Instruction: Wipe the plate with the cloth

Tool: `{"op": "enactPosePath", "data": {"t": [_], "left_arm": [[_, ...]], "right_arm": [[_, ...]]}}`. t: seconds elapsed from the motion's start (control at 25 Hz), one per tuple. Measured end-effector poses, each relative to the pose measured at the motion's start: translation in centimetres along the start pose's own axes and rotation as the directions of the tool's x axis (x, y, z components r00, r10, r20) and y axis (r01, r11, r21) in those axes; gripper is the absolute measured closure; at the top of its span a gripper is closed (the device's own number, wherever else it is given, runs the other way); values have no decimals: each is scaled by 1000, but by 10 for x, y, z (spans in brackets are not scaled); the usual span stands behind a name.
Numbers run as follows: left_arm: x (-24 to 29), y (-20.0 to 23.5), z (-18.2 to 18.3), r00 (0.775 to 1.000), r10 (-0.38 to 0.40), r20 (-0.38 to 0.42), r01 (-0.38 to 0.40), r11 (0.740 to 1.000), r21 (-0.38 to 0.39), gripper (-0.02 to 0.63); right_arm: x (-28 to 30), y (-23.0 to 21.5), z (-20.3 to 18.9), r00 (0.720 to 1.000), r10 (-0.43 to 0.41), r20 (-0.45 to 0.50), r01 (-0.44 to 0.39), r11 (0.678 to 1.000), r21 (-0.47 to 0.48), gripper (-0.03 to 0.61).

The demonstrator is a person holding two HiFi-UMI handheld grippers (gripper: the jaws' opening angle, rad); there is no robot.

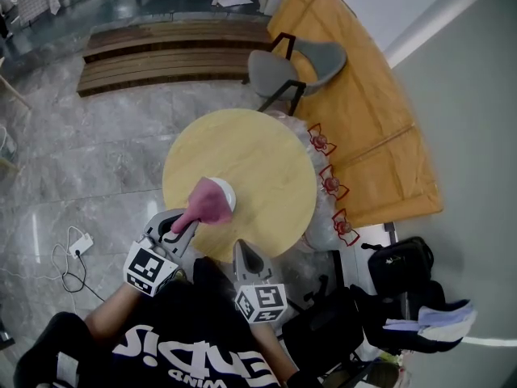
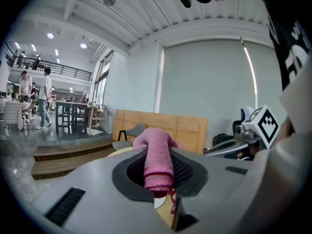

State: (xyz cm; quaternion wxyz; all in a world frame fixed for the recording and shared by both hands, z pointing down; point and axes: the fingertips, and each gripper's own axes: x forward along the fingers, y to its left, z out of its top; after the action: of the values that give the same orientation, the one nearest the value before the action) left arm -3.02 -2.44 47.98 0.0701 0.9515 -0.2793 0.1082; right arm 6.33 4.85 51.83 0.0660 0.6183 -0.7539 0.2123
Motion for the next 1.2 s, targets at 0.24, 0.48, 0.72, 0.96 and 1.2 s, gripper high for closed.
{"op": "enactPosePath", "data": {"t": [0.24, 0.48, 0.72, 0.96, 1.2], "left_arm": [[47, -14, 3, 999, -8, -36, 7, 1000, -16, 566], [82, -32, 0, 998, -28, -60, 28, 1000, -2, 566], [94, -37, -8, 991, -82, -108, 81, 997, -12, 566], [102, -27, -35, 974, -143, -178, 141, 990, -25, 566], [123, -9, -55, 953, -190, -238, 189, 982, -28, 566]], "right_arm": [[11, -44, 7, 1000, 22, -11, -22, 999, 24, 558], [28, -71, -4, 995, 63, -72, -60, 997, 38, 558], [53, -82, -31, 985, 74, -156, -62, 995, 80, 557], [79, -95, -62, 968, 26, -248, 4, 993, 118, 555], [108, -96, -92, 943, 68, -325, 5, 976, 217, 495]]}}
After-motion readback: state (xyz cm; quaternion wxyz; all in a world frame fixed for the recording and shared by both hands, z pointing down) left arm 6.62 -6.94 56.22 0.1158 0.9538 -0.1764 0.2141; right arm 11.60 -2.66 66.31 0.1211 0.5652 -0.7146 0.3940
